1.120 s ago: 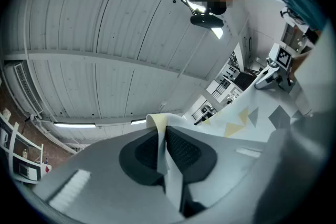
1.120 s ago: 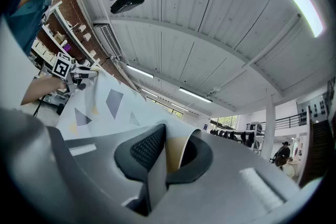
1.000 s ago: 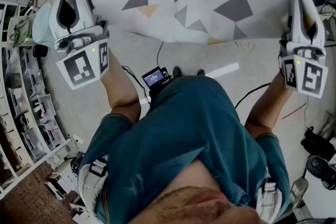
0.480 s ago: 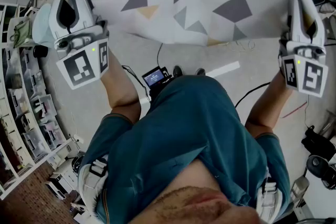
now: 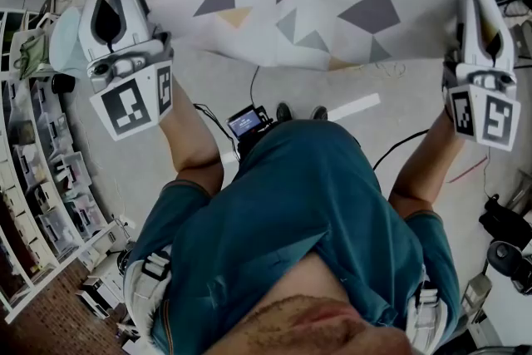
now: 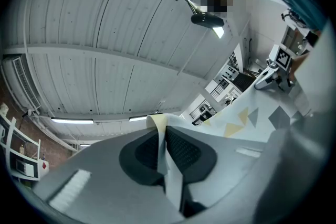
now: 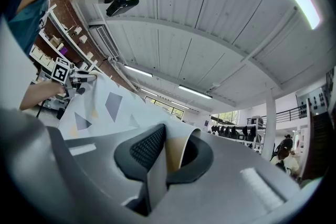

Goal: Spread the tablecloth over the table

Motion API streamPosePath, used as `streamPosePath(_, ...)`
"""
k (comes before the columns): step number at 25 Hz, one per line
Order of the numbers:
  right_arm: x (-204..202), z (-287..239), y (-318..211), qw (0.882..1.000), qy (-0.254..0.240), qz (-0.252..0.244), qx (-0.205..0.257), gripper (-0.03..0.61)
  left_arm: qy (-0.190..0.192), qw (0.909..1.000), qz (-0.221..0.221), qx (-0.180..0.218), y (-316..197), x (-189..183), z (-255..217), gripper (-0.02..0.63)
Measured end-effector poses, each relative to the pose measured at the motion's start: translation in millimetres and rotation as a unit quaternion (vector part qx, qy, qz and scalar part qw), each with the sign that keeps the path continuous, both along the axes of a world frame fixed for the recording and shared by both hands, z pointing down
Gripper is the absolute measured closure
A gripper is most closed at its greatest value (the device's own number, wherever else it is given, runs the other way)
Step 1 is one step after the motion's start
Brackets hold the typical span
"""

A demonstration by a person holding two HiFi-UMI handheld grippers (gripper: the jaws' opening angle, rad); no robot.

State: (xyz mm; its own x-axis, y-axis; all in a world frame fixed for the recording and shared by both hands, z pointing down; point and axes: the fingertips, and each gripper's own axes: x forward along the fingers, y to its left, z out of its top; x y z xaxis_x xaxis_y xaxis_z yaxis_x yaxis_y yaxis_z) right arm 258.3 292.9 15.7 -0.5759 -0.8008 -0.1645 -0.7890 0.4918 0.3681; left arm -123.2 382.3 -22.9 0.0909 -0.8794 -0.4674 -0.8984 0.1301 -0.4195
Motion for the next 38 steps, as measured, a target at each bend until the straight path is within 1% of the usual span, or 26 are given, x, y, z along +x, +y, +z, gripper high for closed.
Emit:
streamPosePath(8,-33,8,-1,1.0,0.005,0.016,-0.008,0.551,0.012,0.9998,0.016,0.0,-11,-40,12,0.606)
streamPosePath(16,-38,22,-25,0.999,-0.001,0.018,-0.026,0.551,0.017,0.9994,0.025,-0.016,-39,-46,26,0.606)
streamPosePath(23,-27,31,-67,0.999,-0.006,0.005,-0.036,0.551,0.021,0.9993,0.014,-0.028,-75,-36,33,0.606)
streamPosePath(27,-24,41,-83,0.999,-0.01,-0.006,-0.045,0.551,0.018,0.9991,0.002,-0.038,-82,-29,39,0.607)
streamPosePath(31,-19,39,-92,0.999,-0.016,-0.017,-0.048,0.551,0.015,0.999,-0.011,-0.04,-82,-23,33,0.607)
streamPosePath(35,5,48,-154,0.998,-0.022,-0.033,-0.053,0.551,0.013,0.9985,-0.027,-0.046,-131,3,38,0.607)
streamPosePath(38,13,53,-182,0.997,-0.023,-0.044,-0.054,0.551,0.013,0.9981,-0.038,-0.048,-152,15,43,0.607)
